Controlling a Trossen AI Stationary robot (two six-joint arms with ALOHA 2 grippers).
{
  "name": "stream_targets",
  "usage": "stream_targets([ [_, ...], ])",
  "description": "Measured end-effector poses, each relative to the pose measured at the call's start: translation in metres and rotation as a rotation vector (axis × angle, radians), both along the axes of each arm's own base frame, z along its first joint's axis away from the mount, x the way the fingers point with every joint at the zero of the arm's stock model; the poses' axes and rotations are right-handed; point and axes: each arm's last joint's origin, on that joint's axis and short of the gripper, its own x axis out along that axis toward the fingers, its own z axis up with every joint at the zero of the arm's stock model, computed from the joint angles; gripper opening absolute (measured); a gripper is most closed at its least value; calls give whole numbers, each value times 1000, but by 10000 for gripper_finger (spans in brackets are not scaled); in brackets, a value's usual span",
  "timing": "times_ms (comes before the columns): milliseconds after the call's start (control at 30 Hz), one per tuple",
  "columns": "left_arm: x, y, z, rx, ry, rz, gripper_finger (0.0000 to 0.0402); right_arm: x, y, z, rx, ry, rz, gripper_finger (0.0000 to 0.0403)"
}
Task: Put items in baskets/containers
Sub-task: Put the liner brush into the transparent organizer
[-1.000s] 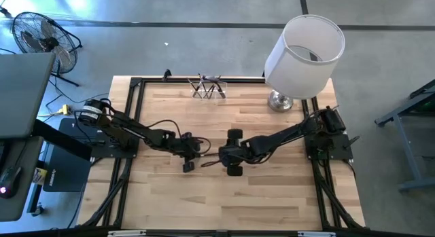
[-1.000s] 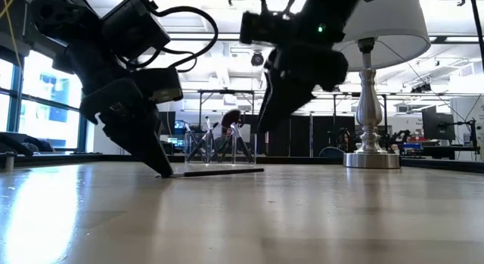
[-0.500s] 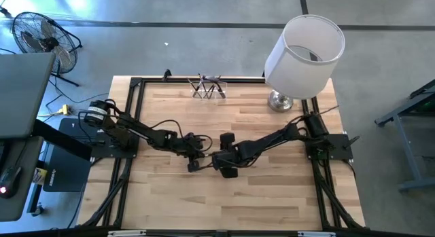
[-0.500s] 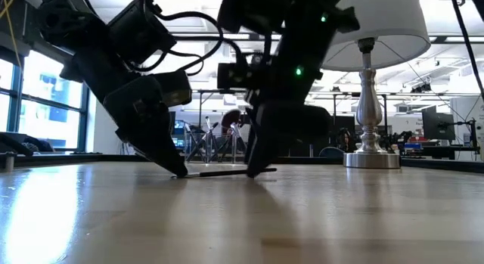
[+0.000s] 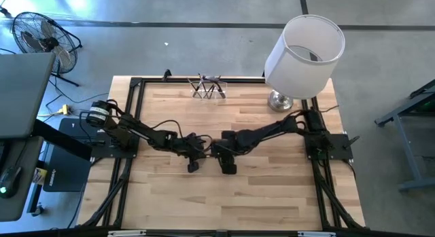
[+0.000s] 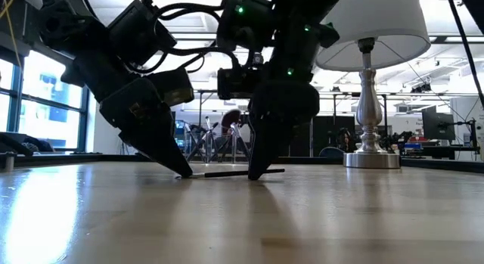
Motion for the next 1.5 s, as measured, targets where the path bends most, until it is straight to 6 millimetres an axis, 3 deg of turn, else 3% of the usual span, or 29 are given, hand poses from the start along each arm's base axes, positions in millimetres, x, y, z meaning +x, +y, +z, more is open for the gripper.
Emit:
stream_targets([
  [300,1,0,1,7,-21,-12,1,-6,-1,-2,48,77,25,13],
  [600,5,-1,4,27,-74,-26,10,-7,2,-2,65,77,-33,12],
  [967,4,-1,9,36,-89,-40,100,-8,2,1,83,76,-64,5],
  [1267,-6,1,42,43,-144,-48,122,-19,1,11,93,138,-141,5],
  [1500,-25,7,71,70,-185,57,122,-33,6,11,121,144,-190,5],
])
